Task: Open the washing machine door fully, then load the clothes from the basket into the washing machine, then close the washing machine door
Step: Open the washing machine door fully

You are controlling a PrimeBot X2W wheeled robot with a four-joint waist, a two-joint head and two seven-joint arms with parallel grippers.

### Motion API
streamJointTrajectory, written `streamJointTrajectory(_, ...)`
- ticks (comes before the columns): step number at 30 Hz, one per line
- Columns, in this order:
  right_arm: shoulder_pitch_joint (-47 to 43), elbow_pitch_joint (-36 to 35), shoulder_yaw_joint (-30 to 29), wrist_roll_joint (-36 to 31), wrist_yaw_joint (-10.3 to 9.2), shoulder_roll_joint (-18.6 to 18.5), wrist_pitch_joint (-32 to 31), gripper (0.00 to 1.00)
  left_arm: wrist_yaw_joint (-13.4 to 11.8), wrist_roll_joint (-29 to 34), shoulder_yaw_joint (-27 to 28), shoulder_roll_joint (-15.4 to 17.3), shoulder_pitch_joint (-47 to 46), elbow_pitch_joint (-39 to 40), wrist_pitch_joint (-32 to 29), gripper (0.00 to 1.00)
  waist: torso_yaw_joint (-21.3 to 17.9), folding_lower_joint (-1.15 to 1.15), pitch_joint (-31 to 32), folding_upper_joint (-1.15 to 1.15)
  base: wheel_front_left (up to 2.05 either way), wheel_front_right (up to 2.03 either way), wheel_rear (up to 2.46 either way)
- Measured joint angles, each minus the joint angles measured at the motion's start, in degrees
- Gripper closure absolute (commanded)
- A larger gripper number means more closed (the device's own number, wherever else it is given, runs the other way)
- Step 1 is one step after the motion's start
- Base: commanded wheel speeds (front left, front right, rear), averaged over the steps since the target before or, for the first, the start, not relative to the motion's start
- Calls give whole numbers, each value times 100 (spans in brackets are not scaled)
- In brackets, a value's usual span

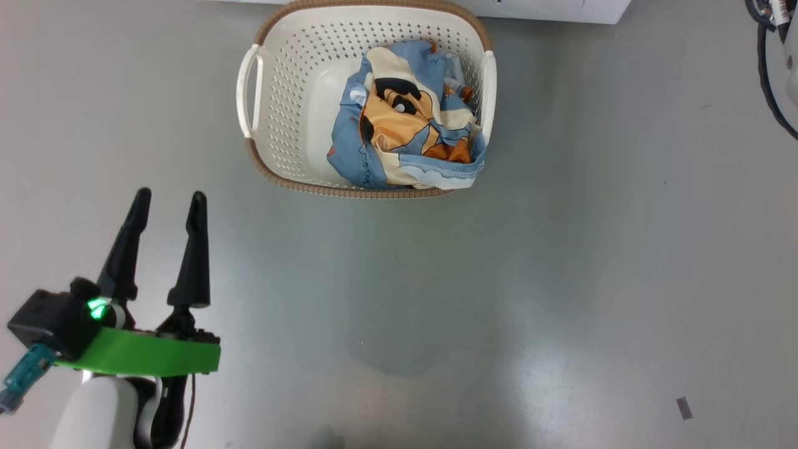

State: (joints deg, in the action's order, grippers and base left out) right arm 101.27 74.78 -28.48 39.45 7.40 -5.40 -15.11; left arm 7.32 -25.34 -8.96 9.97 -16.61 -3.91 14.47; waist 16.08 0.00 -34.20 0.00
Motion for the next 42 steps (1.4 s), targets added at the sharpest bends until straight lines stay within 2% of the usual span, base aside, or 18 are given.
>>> streamJointTrajectory(14, -92, -1, 461, 337, -2, -123, -969, 100, 0, 2, 74, -16, -54, 12, 0, 0, -49, 0, 185, 0, 0, 0, 0)
streamJointTrajectory(19, -265, -58, 816, 474, -2, -199, -1595, 100, 0, 4, 83, -21, -52, 11, 0, 0, -71, 0, 294, 0, 0, 0, 0)
streamJointTrajectory(27, -743, -257, 1502, 1313, -2, 15, -2403, 100, 0, 55, 138, -18, -44, 14, 0, 0, -147, 0, 427, 0, 0, 0, 0)
streamJointTrajectory(42, -2270, -1524, 2915, 2958, -2, 42, -3231, 100, 0, 163, 236, 0, 143, 44, 0, 0, -272, 0, 859, 0, 0, 0, 0)
